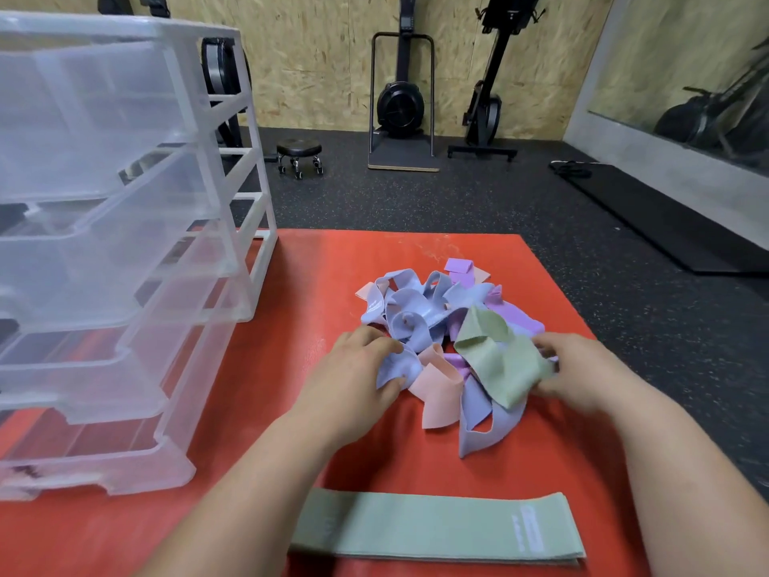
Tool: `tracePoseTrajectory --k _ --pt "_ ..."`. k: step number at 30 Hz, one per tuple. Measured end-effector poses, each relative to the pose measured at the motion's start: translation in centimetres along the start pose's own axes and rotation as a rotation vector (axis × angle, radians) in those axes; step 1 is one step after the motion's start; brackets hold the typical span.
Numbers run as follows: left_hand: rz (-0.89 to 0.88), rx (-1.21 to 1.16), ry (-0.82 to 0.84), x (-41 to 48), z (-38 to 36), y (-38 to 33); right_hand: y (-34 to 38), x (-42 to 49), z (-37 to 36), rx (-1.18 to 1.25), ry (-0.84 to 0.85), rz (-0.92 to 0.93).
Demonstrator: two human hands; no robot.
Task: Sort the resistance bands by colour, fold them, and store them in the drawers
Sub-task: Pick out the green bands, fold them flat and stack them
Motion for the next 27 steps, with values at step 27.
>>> tracePoseTrajectory --k 27 --pt "0.004 -0.054 0.009 0.7 -0.8 -0.8 4.6 3.2 -2.9 0.119 -0.161 0.254"
Point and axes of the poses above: each hand's wrist, its own x-axis towards the middle knuckle, its own z-axis out of the back of the hand, y = z × x, the point moved 2 cm from there along x, towards the middle knuckle, and after that the axes turned 4 degrees about x, right-handed, at the moved point
